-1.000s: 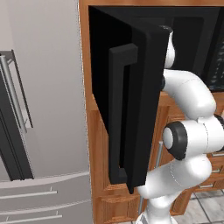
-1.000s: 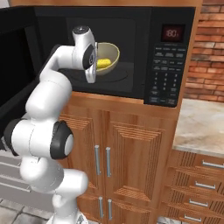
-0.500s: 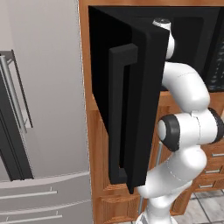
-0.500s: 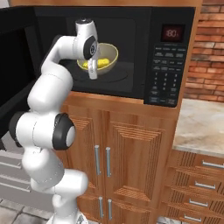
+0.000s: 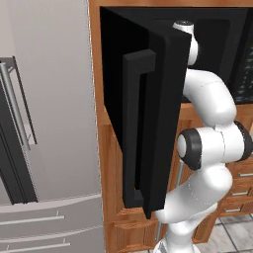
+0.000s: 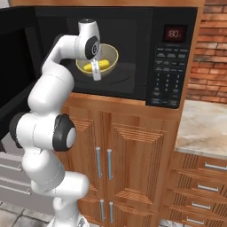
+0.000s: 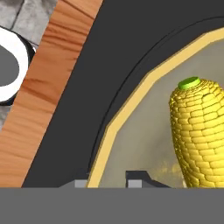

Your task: Pick the corn from the sink and place it in the bowl. Then pick the bowl and place it in the microwave. Then close the microwave door and press the start button.

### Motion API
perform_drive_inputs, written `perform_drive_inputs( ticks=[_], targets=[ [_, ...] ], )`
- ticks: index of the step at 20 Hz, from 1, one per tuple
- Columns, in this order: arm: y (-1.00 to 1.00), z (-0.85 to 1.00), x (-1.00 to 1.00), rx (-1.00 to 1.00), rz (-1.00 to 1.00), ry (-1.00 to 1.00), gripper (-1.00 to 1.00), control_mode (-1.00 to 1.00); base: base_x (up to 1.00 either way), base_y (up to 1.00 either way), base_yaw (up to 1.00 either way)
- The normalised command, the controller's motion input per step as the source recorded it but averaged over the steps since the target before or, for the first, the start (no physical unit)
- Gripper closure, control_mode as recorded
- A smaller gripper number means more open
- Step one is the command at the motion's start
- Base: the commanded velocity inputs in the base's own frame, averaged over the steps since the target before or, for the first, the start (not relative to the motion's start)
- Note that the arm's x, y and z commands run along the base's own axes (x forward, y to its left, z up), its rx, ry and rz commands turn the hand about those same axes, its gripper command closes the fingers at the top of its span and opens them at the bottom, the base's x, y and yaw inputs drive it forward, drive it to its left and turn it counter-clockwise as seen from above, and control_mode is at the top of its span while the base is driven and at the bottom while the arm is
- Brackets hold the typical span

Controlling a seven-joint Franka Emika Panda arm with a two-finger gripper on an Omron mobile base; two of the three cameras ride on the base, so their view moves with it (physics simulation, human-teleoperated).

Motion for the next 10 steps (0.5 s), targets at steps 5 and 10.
perform_drive_inputs(
  ticks=[5, 10],
  targets=[
    [0.11, -0.06, 0.01, -0.02, 0.06, 0.01, -1.00, -1.00, 0.00, 0.00, 0.00],
    [0.00, 0.13, -0.36, 0.00, 0.08, -0.10, -1.00, -1.00, 0.00, 0.00, 0.00]
  ],
)
